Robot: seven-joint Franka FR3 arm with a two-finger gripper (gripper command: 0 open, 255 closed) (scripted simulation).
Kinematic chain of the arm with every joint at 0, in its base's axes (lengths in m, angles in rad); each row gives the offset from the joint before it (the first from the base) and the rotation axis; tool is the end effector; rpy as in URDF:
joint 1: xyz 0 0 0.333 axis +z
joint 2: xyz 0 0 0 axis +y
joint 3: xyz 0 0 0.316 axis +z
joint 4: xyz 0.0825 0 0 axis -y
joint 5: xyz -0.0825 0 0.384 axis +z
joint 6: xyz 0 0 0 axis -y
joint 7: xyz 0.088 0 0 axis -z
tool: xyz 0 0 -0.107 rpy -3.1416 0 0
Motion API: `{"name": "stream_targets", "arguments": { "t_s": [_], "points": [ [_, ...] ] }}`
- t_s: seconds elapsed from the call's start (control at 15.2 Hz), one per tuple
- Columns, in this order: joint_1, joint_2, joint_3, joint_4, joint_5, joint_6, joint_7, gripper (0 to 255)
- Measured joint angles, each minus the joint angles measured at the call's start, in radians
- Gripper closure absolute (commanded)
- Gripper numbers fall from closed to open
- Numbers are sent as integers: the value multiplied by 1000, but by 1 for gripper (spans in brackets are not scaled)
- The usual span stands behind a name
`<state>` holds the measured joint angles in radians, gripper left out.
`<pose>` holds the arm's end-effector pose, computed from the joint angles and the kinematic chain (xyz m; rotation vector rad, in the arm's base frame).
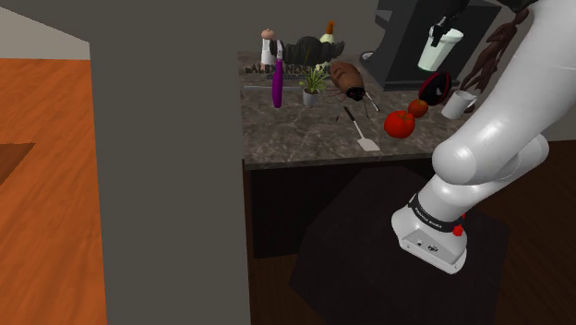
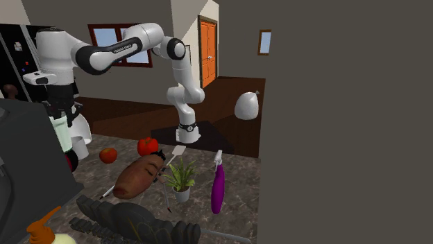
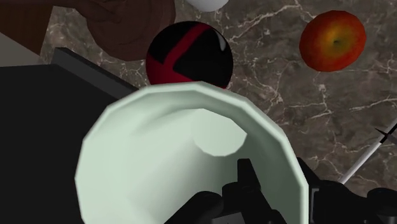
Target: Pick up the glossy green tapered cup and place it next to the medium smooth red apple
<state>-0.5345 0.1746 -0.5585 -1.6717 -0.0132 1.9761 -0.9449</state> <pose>0.3059 -0.5446 0.5257 2.9480 -0.1916 -0.0100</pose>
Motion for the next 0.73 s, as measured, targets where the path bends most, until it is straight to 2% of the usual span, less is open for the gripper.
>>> {"name": "stream_targets", "arguments": {
  "t_s": [0.73],
  "points": [
    [3, 14, 8, -117, 10, 141, 4, 255]
  ]
}}
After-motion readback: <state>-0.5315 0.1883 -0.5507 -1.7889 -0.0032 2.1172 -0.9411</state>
